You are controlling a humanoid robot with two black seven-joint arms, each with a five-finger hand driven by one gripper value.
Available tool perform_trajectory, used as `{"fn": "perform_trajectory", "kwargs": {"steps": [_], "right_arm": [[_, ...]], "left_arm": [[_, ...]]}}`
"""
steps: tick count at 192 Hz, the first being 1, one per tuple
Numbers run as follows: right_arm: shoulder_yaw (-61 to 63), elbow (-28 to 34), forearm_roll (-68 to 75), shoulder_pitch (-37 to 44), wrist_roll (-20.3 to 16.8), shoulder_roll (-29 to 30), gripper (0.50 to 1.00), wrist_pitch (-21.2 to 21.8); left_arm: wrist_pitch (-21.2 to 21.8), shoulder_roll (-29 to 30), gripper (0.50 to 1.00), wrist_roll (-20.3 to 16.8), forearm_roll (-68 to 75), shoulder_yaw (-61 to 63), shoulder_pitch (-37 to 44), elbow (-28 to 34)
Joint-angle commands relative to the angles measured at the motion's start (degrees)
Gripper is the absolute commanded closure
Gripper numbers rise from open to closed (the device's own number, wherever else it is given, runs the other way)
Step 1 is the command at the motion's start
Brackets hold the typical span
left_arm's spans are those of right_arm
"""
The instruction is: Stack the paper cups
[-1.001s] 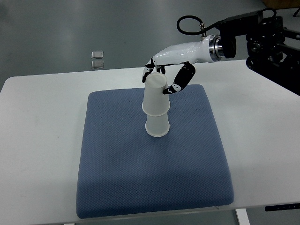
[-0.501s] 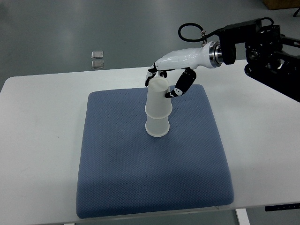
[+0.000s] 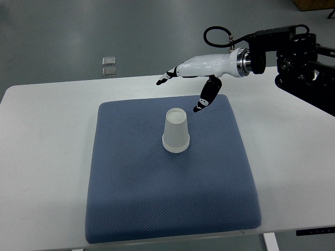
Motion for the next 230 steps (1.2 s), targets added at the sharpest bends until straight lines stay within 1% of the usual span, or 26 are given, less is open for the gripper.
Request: {"fn": "perform_trajectory", "kwargs": {"steps": [1,18,32,49,53,58,72,74,83,95,127,142,170,203,230], "right_arm": [[2.5,-2.7,0.8,-1.3,-0.1,-1.0,0.587,-2.3],[6.4,-7.7,3.2,-3.6,-0.3,-0.8,0.589,-4.7],[9.1,-12.3,6.7,-5.5,-2.1,-0.6,0.589,-7.6],[11.6,-16.7,13.9,-8.4,-3.8,-0.2,0.589,-13.5],[11.8,-17.2,15.0,-8.7,-3.9,-0.1,0.589,-14.1],[12.3,-18.3,18.3,-9.7,-4.3,0.2,0.589,-16.3],[12.8,-19.8,27.4,-11.8,-5.8,0.4,0.589,-20.6],[12.8,-19.8,27.4,-11.8,-5.8,0.4,0.589,-20.6],[12.8,-20.1,33.5,-13.2,-7.1,1.1,0.589,-22.9],[12.9,-20.3,38.6,-15.0,-8.0,2.1,0.589,-25.8],[13.0,-20.3,45.1,-18.7,-8.9,5.3,0.587,-33.7],[14.1,-20.3,46.6,-20.0,-9.2,6.9,0.587,-35.2],[19.6,-20.4,47.1,-23.1,-10.4,10.1,0.587,-36.5],[24.3,-20.3,47.3,-25.5,-10.0,13.6,0.587,-39.9],[30.0,-20.2,47.4,-28.6,-9.7,17.1,0.587,-41.1]], "left_arm": [[0.0,0.0,0.5,0.0,0.0,0.0,0.0,0.0],[0.0,0.0,0.5,0.0,0.0,0.0,0.0,0.0],[0.0,0.0,0.5,0.0,0.0,0.0,0.0,0.0],[0.0,0.0,0.5,0.0,0.0,0.0,0.0,0.0],[0.0,0.0,0.5,0.0,0.0,0.0,0.0,0.0],[0.0,0.0,0.5,0.0,0.0,0.0,0.0,0.0],[-0.1,0.0,0.5,0.0,0.0,0.0,0.0,0.0],[-0.1,0.0,0.5,0.0,0.0,0.0,0.0,0.0],[0.0,0.0,0.5,0.0,0.0,0.0,0.0,0.0],[0.0,0.0,0.5,0.0,0.0,0.0,0.0,0.0],[0.0,0.0,0.5,0.0,0.0,0.0,0.0,0.0],[0.0,0.0,0.5,0.0,0.0,0.0,0.0,0.0],[0.0,0.0,0.5,0.0,0.0,0.0,0.0,0.0],[0.0,0.0,0.5,0.0,0.0,0.0,0.0,0.0],[0.0,0.0,0.5,0.0,0.0,0.0,0.0,0.0]]}}
